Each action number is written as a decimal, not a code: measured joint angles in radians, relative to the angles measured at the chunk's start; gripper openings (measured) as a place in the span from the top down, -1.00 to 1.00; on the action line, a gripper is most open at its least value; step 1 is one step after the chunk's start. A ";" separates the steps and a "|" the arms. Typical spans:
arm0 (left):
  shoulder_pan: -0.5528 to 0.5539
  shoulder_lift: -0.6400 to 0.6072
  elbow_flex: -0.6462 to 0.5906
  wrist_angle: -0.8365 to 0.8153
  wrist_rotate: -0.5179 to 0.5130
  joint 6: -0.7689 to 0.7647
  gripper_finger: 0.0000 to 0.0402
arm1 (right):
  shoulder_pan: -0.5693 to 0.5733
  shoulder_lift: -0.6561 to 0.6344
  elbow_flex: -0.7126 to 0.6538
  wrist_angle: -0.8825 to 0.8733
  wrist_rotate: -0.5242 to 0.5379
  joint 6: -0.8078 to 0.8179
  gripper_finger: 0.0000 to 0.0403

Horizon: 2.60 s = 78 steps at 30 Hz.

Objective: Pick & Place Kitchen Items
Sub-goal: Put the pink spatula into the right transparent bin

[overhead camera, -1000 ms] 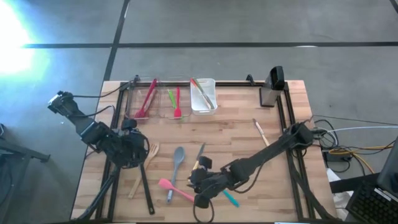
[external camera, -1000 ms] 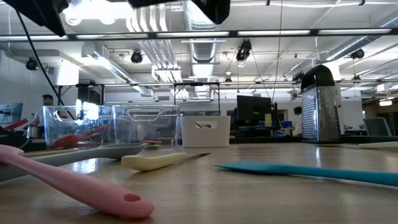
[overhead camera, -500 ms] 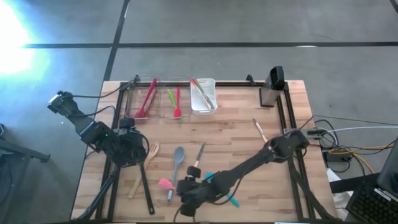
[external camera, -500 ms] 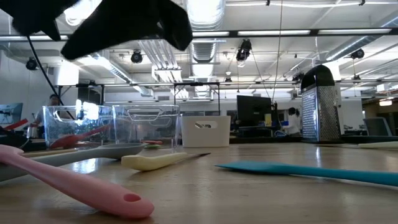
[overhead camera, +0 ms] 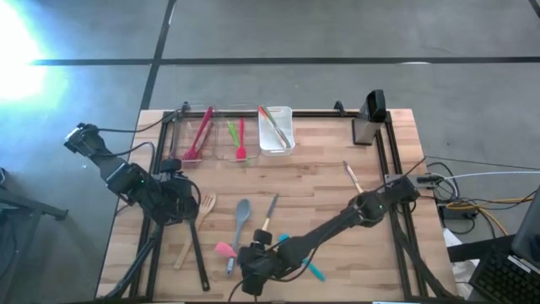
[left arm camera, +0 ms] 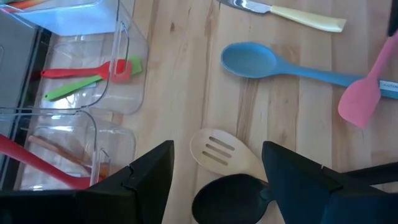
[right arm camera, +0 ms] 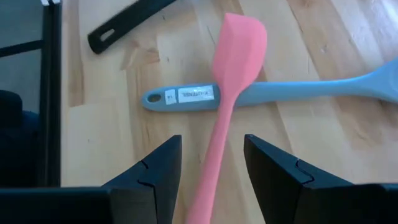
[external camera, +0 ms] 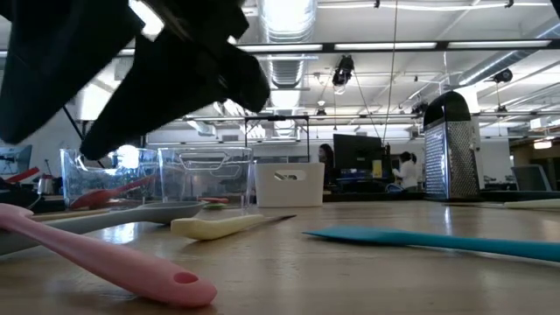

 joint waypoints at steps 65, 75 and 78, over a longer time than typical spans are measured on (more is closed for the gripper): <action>0.024 0.757 0.105 0.756 0.462 0.472 -0.22 | 0.146 -0.308 -0.092 -0.926 0.237 0.599 0.45; 0.042 0.821 0.101 0.793 0.420 0.394 -0.22 | 0.147 -0.308 -0.109 -0.926 0.233 0.623 0.47; 0.044 0.845 0.101 0.794 0.397 0.372 -0.22 | 0.148 -0.308 -0.110 -0.926 0.231 0.624 0.45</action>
